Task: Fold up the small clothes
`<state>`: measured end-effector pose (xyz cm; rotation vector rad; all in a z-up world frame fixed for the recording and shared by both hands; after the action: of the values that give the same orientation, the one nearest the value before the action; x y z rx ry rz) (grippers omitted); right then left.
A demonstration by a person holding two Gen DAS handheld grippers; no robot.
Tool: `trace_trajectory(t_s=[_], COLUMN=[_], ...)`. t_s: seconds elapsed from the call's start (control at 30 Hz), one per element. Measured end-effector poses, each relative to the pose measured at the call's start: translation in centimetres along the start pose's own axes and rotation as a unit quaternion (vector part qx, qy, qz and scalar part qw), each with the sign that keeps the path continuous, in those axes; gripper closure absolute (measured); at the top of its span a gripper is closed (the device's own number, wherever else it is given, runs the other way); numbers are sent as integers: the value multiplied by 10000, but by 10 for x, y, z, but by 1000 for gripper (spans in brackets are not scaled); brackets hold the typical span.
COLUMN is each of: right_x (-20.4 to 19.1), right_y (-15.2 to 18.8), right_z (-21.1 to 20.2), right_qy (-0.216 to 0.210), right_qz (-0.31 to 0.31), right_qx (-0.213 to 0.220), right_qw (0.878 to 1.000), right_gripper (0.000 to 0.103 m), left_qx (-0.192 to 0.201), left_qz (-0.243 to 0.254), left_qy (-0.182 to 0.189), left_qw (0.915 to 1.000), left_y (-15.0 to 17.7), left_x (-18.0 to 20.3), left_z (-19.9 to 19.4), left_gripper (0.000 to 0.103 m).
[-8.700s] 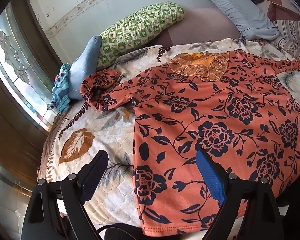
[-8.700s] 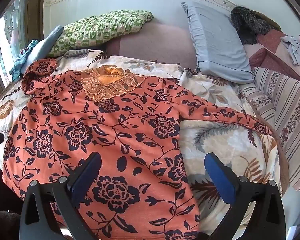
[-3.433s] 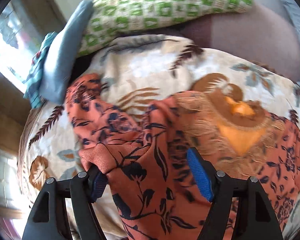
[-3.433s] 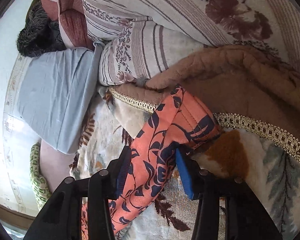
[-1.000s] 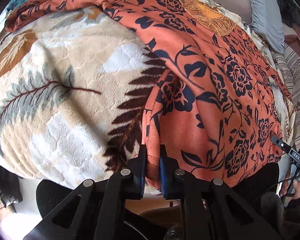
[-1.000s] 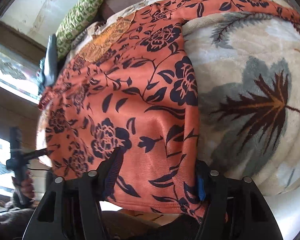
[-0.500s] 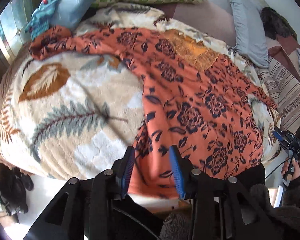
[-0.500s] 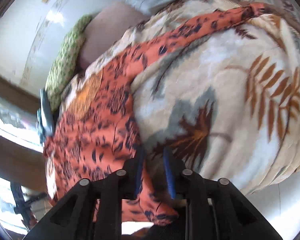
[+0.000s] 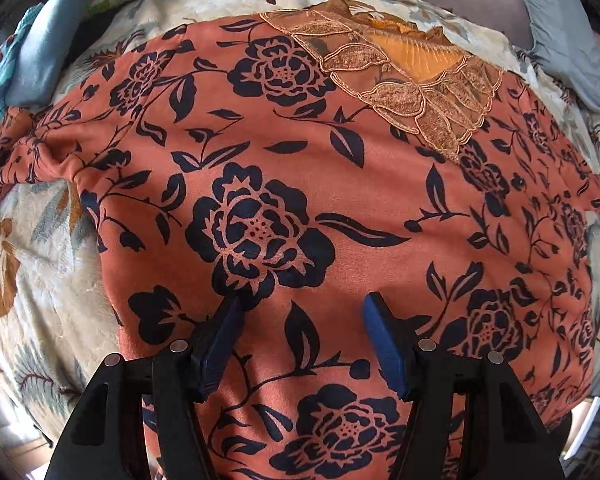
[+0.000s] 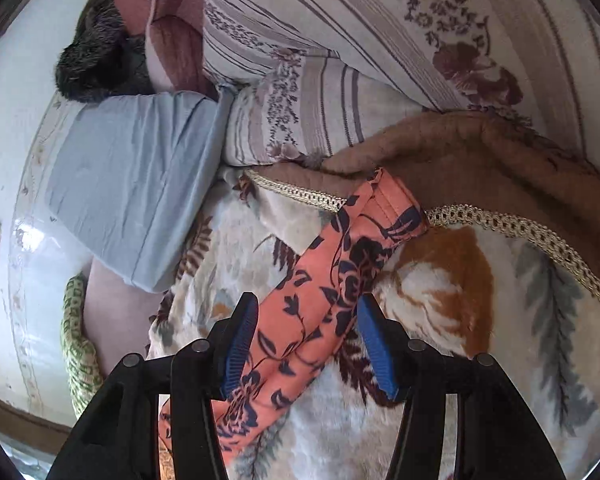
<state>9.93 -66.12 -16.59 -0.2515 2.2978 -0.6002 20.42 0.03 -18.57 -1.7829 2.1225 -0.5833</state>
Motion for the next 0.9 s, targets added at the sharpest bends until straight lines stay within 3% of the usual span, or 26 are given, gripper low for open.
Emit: trace_trajectory(t_s=[0.1,0.17,0.2,0.23,0.33,0.47,0.57,0.7,0.9], right_x=[13,13,10,4,-33,-116,-183,-270,-340], right_y=[15,20,21,23,33,73,128,230,411], right_z=[31,33,30,26,1,-40,-63,-80,-94], right_qy=[397,448,387,374,270,-582,-1363,-2180,-2832], right_qz=[54,-3,-83,-248,-1131,-2071,-2490,-3114,-3527], right_qx=[-278,-77,63,152,532,663,406,-95,-1173], right_qw=[9988,9990,9992,9989,9918,9743,9580,9249,8841], right_gripper=[51,63,82,93,93,93,93,93,93], left_qx=[64,18,12,6,69,178,314,534,893], left_qz=[186,67,-20,-112,-377,-751,-892,-984,-1259], left_qy=[16,110,186,268,557,974,1186,1265,1142], left_qw=[9998,9999,9998,9996,9977,9922,9884,9856,9814], left_y=[0,-1,-2,-3,-5,-11,-12,-13,7], left_x=[10,8,4,2,-5,-20,-33,-67,-129], left_z=[1,0,-1,-3,-14,-20,-34,-56,-101], left_gripper=[40,40,40,40,41,41,41,40,40])
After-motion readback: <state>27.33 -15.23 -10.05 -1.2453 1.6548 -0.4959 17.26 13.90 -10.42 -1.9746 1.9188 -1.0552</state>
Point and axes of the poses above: each gripper's, at about its wrist camera, not at the fingertips, and z roughly the way its jaws point, x to its right, y to its underside, the point moved 5 cm from there along z, roughly the way its jaws point, and after that the axes turned 14 degrees about x, right-handed, at the moved point
